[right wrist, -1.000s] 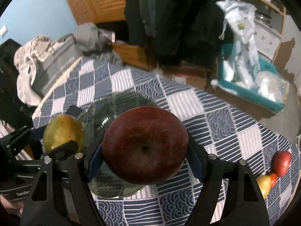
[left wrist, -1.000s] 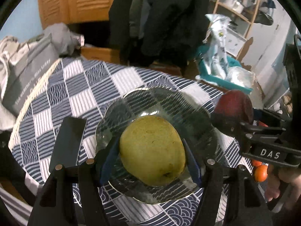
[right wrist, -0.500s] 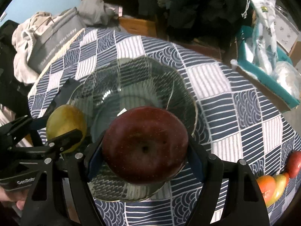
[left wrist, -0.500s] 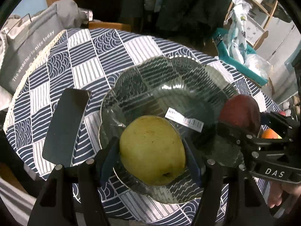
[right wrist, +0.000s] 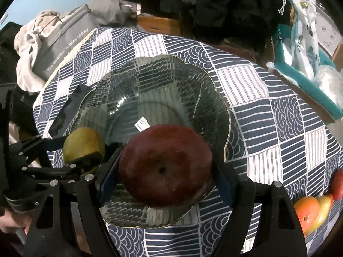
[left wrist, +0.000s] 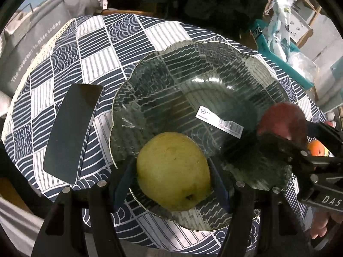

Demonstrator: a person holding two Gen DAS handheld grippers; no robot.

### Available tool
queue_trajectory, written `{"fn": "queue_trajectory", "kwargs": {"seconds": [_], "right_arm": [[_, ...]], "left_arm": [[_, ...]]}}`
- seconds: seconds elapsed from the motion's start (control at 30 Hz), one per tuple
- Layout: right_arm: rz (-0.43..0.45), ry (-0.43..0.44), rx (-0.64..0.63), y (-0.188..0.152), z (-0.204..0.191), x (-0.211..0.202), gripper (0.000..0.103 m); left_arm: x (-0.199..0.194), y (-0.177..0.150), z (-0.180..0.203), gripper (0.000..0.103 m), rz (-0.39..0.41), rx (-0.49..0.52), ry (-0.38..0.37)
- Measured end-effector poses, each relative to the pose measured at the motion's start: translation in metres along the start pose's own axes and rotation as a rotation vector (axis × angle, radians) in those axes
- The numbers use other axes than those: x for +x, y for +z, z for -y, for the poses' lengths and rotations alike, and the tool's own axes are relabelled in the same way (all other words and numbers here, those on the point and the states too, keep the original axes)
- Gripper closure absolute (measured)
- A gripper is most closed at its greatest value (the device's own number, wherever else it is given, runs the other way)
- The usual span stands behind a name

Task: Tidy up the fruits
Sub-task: 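Open left tool to drop the pear in the bowl while right tool drops the apple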

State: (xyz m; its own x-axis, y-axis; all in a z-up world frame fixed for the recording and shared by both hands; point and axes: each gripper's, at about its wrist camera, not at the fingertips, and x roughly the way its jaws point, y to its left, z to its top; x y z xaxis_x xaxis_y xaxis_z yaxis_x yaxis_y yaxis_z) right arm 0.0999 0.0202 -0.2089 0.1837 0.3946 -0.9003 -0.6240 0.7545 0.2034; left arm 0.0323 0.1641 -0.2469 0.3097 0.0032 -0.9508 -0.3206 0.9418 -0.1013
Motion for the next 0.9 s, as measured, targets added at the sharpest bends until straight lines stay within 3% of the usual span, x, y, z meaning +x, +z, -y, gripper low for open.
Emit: {"fn": "queue_trajectory", "kwargs": {"seconds": [0.17, 0.47, 0.7, 0.9], "right_arm": [[0.012, 0.033, 0.034, 0.0, 0.004, -0.002, 0.024], [0.037, 0.061, 0.062, -0.001, 0.005, -0.012, 0.024], [0.116, 0.009, 0.046, -0.002, 0.003, -0.038, 0.024], [0.189, -0.086, 0.058, -0.006, 0.009, -0.068, 0.024]], "left_arm": [[-0.008, 0.0, 0.008, 0.027, 0.025, 0.038, -0.008], [-0.026, 0.004, 0.008, 0.027, 0.079, 0.023, -0.013], [-0.046, 0.006, 0.021, 0.027, 0.139, 0.04, -0.033], [-0.066, 0.008, 0.038, 0.027, 0.181, 0.071, -0.068]]}}
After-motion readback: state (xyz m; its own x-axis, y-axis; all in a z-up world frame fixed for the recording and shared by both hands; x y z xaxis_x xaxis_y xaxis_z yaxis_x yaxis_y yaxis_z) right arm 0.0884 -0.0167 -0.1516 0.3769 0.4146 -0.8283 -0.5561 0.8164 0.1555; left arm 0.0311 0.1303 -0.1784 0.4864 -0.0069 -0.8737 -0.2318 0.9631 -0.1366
